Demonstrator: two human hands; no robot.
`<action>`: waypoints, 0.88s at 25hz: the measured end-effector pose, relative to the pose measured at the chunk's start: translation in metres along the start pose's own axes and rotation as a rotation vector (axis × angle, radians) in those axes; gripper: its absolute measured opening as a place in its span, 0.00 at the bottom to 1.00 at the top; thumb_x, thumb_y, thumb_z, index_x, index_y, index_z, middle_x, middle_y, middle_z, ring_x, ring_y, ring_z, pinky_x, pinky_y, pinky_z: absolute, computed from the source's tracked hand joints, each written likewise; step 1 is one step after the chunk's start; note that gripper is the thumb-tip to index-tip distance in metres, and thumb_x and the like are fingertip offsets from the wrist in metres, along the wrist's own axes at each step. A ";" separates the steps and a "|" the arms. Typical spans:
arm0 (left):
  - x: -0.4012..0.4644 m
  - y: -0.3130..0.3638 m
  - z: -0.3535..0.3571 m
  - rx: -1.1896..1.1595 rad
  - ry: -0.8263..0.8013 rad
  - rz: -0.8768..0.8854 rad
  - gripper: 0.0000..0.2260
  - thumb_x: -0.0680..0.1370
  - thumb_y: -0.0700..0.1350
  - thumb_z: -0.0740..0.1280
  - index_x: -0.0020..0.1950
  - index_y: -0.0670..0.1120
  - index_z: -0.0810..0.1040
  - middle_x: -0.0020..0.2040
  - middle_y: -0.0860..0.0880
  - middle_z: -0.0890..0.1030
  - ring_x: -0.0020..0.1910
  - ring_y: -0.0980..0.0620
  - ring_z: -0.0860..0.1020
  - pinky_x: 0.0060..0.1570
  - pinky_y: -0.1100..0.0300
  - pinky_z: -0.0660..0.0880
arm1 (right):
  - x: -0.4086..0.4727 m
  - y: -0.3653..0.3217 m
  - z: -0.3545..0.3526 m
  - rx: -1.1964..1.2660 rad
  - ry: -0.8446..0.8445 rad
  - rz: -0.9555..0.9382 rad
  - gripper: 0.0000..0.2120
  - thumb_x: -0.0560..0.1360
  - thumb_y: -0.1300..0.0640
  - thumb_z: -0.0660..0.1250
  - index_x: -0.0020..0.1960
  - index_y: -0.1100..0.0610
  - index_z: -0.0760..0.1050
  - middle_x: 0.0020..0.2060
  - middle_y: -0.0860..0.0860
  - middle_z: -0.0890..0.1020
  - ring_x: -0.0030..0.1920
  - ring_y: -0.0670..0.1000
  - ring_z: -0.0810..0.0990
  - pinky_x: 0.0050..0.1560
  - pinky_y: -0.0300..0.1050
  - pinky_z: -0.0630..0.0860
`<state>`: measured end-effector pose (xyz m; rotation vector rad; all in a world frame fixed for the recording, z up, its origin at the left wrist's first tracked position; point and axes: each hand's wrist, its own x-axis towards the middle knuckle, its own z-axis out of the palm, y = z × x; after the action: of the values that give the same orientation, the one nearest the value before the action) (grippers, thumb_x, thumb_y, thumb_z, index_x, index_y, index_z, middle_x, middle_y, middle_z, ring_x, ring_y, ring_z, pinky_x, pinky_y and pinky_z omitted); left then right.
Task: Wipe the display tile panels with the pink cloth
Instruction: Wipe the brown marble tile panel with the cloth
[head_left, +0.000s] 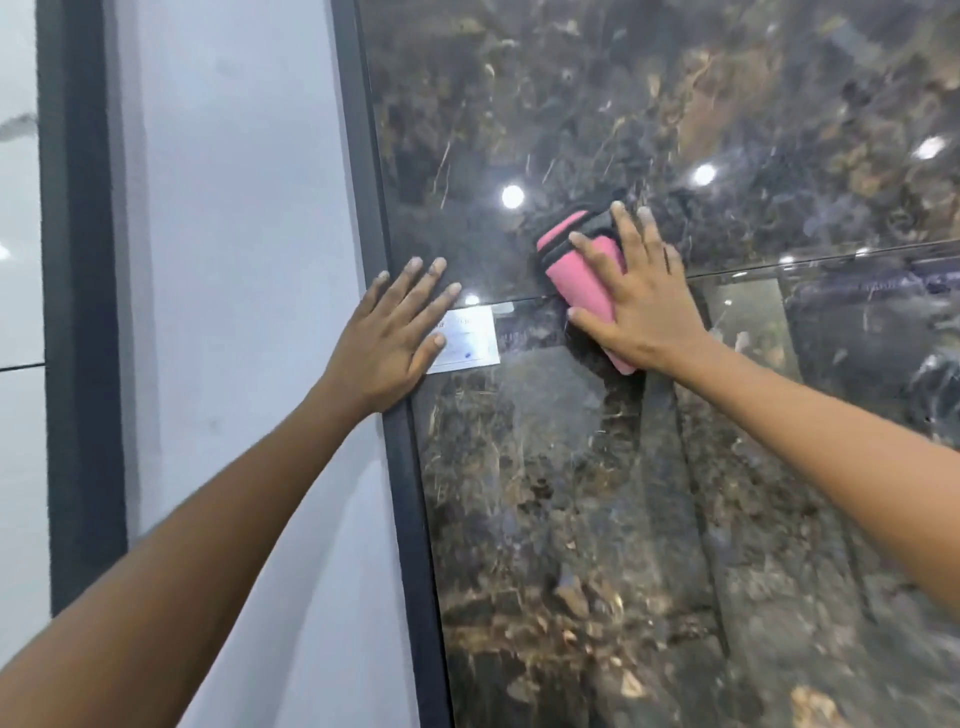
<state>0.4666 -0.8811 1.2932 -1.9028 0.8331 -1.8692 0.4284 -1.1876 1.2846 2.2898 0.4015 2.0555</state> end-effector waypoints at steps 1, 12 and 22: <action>0.000 -0.001 0.002 -0.002 0.021 0.008 0.23 0.83 0.51 0.50 0.77 0.45 0.64 0.78 0.44 0.62 0.77 0.44 0.58 0.75 0.48 0.51 | -0.009 -0.014 0.008 0.011 0.037 -0.042 0.39 0.74 0.33 0.53 0.77 0.54 0.58 0.77 0.63 0.51 0.76 0.66 0.50 0.72 0.67 0.55; -0.001 -0.001 0.008 -0.045 0.041 0.024 0.24 0.83 0.51 0.49 0.77 0.46 0.64 0.78 0.43 0.62 0.78 0.43 0.58 0.75 0.47 0.51 | -0.024 -0.001 0.005 0.093 0.124 0.110 0.31 0.73 0.44 0.58 0.73 0.56 0.67 0.75 0.59 0.61 0.75 0.66 0.56 0.70 0.70 0.61; -0.008 0.000 0.007 -0.077 0.055 -0.002 0.22 0.83 0.50 0.50 0.77 0.47 0.64 0.78 0.46 0.61 0.78 0.46 0.57 0.76 0.52 0.49 | -0.075 -0.083 0.033 0.106 0.055 -0.501 0.28 0.72 0.51 0.63 0.72 0.54 0.67 0.74 0.58 0.64 0.75 0.61 0.59 0.69 0.63 0.65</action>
<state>0.4742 -0.8777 1.2862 -1.9059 0.9336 -1.9248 0.4405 -1.1187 1.1909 1.9192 0.9903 1.8745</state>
